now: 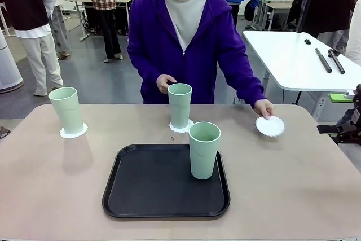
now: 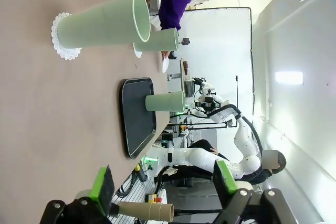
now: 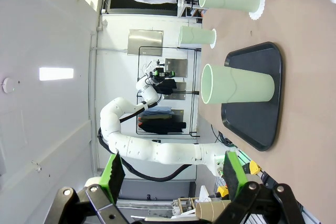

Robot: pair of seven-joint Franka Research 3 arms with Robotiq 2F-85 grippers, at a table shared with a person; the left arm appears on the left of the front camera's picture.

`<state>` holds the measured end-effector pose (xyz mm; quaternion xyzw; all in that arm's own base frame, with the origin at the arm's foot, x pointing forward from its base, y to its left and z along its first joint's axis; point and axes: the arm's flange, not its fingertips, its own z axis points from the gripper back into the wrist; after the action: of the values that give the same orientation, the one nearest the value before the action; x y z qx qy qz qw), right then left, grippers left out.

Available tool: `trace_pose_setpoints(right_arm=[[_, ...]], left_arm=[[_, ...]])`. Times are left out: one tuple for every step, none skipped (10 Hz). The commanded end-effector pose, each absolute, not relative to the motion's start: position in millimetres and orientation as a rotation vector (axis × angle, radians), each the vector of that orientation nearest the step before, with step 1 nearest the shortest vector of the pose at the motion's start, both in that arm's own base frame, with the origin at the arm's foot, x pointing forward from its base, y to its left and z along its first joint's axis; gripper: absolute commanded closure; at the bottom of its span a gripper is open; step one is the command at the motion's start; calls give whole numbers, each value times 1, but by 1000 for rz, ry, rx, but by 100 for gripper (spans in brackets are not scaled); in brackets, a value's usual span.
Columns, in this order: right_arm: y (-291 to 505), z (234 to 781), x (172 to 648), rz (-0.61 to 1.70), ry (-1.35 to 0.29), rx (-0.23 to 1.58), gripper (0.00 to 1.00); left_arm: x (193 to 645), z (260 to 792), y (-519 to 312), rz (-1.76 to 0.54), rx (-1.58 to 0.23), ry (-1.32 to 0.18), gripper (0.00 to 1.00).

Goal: Place coasters on the table and set cups on them.
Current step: Take one Reusable plastic cup from the Flat Tray and place it on a coaster set by the human.

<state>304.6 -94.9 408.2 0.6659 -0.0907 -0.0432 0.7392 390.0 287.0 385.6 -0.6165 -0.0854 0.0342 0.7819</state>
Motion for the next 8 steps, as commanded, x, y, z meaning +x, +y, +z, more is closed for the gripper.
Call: trace_pose_setpoints(right_arm=[[-95, 408, 306, -83, -211, 1470, 0], [-95, 408, 306, -83, -211, 1470, 0], [-95, 408, 306, -83, -211, 1470, 0], [-95, 408, 306, -83, -211, 1470, 0], [-95, 408, 306, -83, -211, 1470, 0], [-95, 408, 306, -83, -211, 1470, 0], [-95, 408, 306, -83, -211, 1470, 0], [-95, 408, 306, -83, -211, 1470, 0]], left_arm=[[388, 386, 288, 76, -1336, -188, 0], [388, 386, 288, 76, -1336, -188, 0], [388, 386, 288, 76, -1336, -188, 0], [388, 386, 288, 76, -1336, -188, 0], [388, 386, 288, 76, -1336, -188, 0], [388, 386, 288, 76, -1336, -188, 0], [388, 386, 288, 76, -1336, -188, 0], [388, 386, 288, 76, -1336, -188, 0]])
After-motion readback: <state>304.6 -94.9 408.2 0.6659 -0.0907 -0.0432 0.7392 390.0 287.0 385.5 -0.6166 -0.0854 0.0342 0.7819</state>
